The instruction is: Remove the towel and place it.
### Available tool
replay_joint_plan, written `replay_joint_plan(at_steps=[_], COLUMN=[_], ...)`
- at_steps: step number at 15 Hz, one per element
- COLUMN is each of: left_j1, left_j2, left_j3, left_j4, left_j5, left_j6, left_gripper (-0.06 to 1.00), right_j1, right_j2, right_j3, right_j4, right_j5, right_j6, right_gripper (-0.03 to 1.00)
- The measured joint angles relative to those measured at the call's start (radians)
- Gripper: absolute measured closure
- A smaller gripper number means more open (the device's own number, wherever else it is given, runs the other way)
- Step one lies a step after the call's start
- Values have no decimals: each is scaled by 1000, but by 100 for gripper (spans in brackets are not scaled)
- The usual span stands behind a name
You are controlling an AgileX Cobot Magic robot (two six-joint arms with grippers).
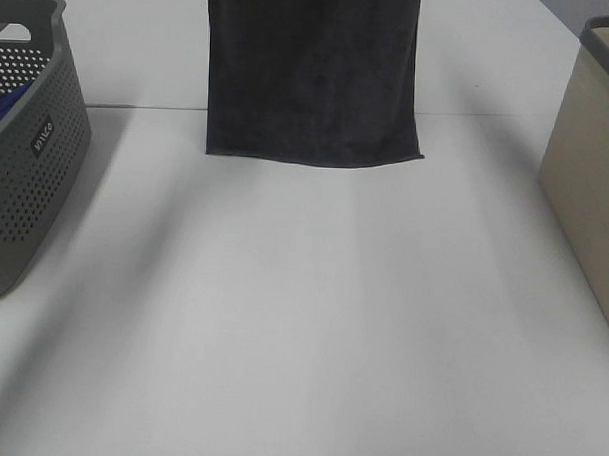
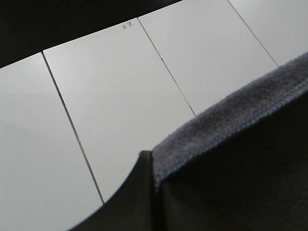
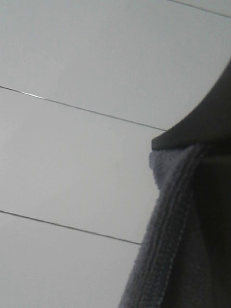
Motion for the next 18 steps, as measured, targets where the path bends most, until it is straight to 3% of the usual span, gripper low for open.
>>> replay_joint_plan(at_steps=[6, 10, 18], left_j1=[35, 35, 35], left_j2=[4, 4, -12], left_j3=[-10, -10, -10], left_j4=[0, 33, 57], left_j5=[-39, -27, -115], left_j6=[-26, -27, -27], left_gripper=[94, 94, 94], right_j1=[0, 0, 0], right_j2=[69, 73, 79], right_j3=[-102, -102, -158], right_j4=[-6, 7, 30], right_j5=[-86, -90, -94], right_j6=[30, 31, 31], right_gripper=[96, 96, 96])
